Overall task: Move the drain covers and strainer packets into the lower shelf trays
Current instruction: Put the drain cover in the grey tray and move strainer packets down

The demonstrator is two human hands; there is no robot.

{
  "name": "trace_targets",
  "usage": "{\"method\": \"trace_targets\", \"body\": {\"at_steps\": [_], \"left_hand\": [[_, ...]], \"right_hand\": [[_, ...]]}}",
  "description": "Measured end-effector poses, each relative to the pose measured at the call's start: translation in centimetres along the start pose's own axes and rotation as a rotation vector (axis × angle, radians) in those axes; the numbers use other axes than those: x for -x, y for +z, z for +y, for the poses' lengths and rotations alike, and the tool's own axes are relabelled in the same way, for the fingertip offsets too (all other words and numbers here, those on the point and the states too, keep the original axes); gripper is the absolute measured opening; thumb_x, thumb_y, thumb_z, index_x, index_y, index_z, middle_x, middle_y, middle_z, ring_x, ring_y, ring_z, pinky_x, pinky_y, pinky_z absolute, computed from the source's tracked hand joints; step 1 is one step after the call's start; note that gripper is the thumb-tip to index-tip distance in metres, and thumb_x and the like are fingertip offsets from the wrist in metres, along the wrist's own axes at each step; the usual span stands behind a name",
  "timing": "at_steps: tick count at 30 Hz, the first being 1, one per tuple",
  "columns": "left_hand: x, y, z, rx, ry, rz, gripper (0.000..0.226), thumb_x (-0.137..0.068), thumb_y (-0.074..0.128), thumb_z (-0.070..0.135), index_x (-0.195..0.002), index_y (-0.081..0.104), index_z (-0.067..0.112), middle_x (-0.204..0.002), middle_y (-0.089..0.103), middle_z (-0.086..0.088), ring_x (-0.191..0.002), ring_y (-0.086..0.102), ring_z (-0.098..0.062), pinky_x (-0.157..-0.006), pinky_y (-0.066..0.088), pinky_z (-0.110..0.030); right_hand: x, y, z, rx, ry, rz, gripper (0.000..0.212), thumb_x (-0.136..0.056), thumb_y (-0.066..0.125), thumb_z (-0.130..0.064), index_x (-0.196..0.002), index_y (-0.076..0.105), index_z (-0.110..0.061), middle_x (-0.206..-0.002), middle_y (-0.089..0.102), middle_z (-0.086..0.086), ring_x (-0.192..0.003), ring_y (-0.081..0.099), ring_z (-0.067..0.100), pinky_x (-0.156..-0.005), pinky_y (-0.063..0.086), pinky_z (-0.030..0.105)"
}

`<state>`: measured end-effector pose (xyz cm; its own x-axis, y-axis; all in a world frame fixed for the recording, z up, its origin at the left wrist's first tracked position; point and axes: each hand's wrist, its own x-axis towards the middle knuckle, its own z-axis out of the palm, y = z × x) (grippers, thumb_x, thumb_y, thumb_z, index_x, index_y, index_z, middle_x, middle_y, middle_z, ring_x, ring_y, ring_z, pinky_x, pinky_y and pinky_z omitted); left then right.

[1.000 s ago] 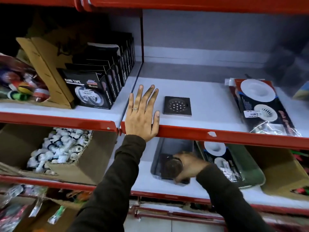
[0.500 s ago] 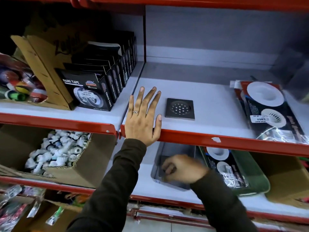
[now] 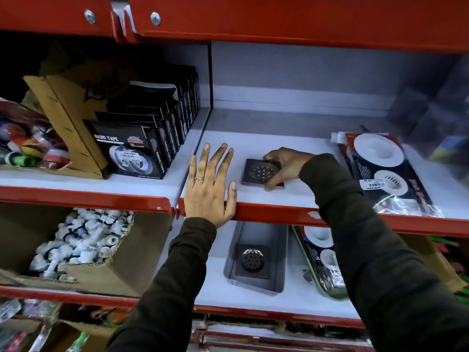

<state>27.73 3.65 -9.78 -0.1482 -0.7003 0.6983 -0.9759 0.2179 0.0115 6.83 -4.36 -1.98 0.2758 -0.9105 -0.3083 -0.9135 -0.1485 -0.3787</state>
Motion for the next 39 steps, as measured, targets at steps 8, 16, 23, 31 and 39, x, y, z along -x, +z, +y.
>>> {"method": "trace_targets", "body": {"at_steps": [8, 16, 23, 31, 39], "left_hand": [[0.2, 0.0, 0.0, 0.018, -0.003, 0.015, 0.066, -0.088, 0.042, 0.031, -0.151, 0.037, 0.011, -0.159, 0.033, -0.007, -0.151, 0.022, -0.032, -0.125, 0.014, -0.051], [0.2, 0.4, 0.1, 0.001, -0.007, 0.047, 0.067, -0.088, 0.044, 0.031, -0.151, 0.035, 0.011, -0.159, 0.033, -0.007, -0.151, 0.023, -0.033, -0.126, 0.010, -0.048], [0.2, 0.9, -0.1, -0.006, -0.001, 0.053, 0.068, -0.088, 0.045, 0.031, -0.152, 0.034, 0.012, -0.160, 0.032, -0.008, -0.151, 0.023, -0.033, -0.125, 0.008, -0.048], [0.1, 1.0, -0.1, -0.016, 0.008, 0.061, 0.067, -0.087, 0.044, 0.031, -0.151, 0.036, 0.012, -0.158, 0.035, -0.007, -0.150, 0.023, -0.033, -0.125, 0.010, -0.050], [0.2, 0.2, 0.6, -0.017, 0.000, -0.027, 0.060, -0.091, 0.037, 0.029, -0.150, 0.038, 0.014, -0.153, 0.042, -0.006, -0.151, 0.023, -0.029, -0.125, 0.012, -0.050]], "right_hand": [[8.4, -0.1, -1.3, -0.103, -0.077, 0.226, 0.075, -0.054, 0.088, -0.036, -0.122, 0.058, -0.025, -0.115, 0.058, -0.002, -0.103, 0.060, 0.015, -0.093, 0.052, 0.033], [11.6, 12.0, -0.3, -0.070, -0.020, -0.376, 0.048, -0.055, 0.087, -0.044, -0.093, 0.069, -0.019, -0.092, 0.074, 0.005, -0.085, 0.070, 0.023, -0.078, 0.060, 0.041], [-0.3, 25.3, 6.4, -0.006, 0.172, -0.223, 0.098, -0.071, 0.081, -0.034, -0.149, 0.027, -0.012, -0.155, 0.026, 0.017, -0.140, 0.033, 0.035, -0.114, 0.035, 0.037], [-0.7, 28.5, 8.1, 0.116, 0.083, -0.065, 0.109, -0.071, 0.079, -0.044, -0.154, 0.012, -0.020, -0.162, 0.012, 0.010, -0.148, 0.015, 0.035, -0.121, 0.022, 0.049], [7.4, 22.6, 5.8, 0.014, -0.172, 0.367, 0.043, -0.087, 0.045, -0.066, -0.109, 0.064, -0.034, -0.099, 0.072, -0.011, -0.087, 0.069, 0.011, -0.072, 0.056, 0.027]]}}
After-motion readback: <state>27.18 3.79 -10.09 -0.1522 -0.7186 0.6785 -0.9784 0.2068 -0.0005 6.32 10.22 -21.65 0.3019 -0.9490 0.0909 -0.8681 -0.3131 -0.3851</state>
